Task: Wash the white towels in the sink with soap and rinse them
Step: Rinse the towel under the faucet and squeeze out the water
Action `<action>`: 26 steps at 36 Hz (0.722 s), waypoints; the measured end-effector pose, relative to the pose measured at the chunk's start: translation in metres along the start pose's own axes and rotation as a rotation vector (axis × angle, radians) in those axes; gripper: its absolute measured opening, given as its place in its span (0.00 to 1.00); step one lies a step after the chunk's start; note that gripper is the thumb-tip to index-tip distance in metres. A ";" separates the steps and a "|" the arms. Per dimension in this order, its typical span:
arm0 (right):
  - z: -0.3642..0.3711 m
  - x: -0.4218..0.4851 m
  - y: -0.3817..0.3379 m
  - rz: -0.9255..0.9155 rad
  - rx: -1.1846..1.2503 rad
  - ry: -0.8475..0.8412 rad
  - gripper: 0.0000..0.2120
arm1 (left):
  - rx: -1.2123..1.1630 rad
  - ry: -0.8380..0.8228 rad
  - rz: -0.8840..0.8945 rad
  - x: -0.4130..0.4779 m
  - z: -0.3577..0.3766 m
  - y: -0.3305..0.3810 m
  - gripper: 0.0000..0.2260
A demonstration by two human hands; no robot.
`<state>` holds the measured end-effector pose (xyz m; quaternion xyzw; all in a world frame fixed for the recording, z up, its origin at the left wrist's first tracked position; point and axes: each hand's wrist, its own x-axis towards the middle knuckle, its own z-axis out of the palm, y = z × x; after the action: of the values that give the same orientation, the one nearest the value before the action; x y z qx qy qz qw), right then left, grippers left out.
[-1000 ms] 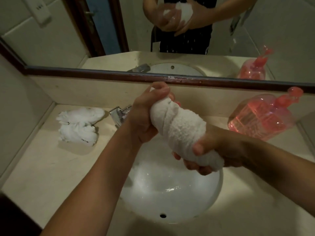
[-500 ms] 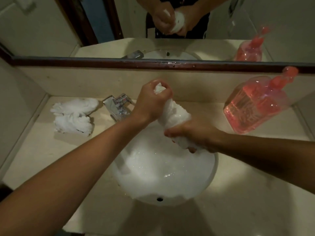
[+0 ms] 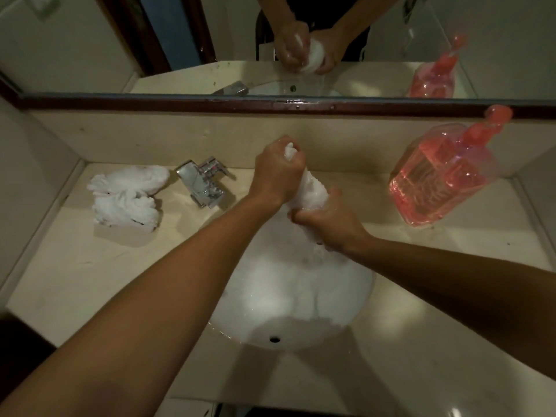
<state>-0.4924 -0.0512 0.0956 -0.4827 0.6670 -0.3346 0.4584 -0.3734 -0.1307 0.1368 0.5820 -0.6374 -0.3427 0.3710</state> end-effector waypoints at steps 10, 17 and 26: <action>-0.038 -0.020 -0.044 -0.131 -0.134 -0.123 0.29 | -0.363 0.097 -0.123 -0.015 -0.033 0.036 0.04; -0.047 -0.020 -0.065 -0.451 -0.594 -0.045 0.48 | -0.738 0.171 -0.584 -0.018 -0.039 0.046 0.17; -0.041 -0.006 -0.059 -0.759 -0.991 0.172 0.53 | -1.037 -0.001 -0.756 -0.010 -0.053 0.035 0.60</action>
<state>-0.5098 -0.0636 0.1642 -0.8123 0.5595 -0.1627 -0.0256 -0.3437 -0.1184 0.1926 0.5114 -0.1399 -0.7137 0.4578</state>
